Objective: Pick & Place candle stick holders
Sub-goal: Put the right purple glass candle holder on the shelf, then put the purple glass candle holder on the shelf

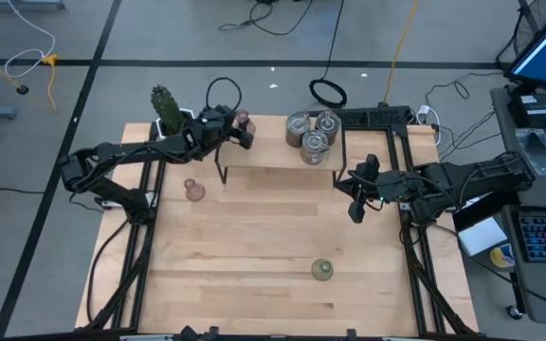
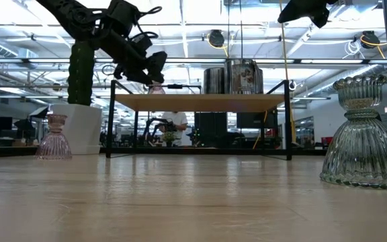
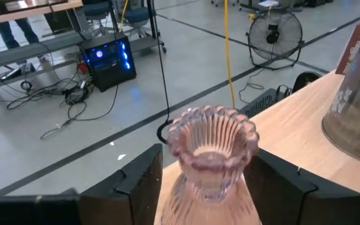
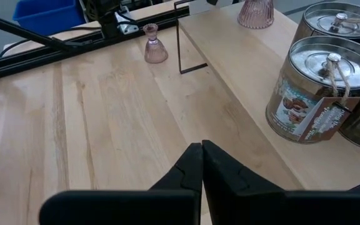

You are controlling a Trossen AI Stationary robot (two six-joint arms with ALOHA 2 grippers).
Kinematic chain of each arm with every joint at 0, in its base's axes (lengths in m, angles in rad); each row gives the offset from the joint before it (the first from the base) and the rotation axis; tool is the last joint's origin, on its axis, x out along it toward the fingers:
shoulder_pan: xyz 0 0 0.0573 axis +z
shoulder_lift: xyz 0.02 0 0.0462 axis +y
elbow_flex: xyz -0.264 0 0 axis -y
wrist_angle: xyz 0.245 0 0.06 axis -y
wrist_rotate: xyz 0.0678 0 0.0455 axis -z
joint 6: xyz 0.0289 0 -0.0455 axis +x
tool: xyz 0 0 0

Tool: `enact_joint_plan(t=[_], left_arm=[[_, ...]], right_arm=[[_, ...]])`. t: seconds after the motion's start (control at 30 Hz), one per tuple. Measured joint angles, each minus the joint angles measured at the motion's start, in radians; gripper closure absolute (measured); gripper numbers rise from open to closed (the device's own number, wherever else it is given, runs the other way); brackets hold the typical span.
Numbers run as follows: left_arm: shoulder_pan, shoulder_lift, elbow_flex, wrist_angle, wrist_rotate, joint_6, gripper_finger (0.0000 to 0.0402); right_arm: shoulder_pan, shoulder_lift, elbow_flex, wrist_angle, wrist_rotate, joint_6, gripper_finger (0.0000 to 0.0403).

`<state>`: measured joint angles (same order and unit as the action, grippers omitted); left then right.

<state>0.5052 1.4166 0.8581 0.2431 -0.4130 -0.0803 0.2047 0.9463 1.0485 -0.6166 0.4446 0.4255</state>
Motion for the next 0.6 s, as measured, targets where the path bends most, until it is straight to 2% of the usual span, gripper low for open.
enact_joint_plan(t=[0.4,0.6], left_arm=[[-0.020,-0.099,0.000,-0.043,0.000,-0.004,0.0178],[-0.064,-0.172,0.000,-0.074,0.001,-0.011,0.0178]], right_arm=[[0.000,0.000,0.000,0.015,0.000,-0.023,0.0403],[0.000,0.000,0.000,0.015,0.000,-0.023,0.0403]])
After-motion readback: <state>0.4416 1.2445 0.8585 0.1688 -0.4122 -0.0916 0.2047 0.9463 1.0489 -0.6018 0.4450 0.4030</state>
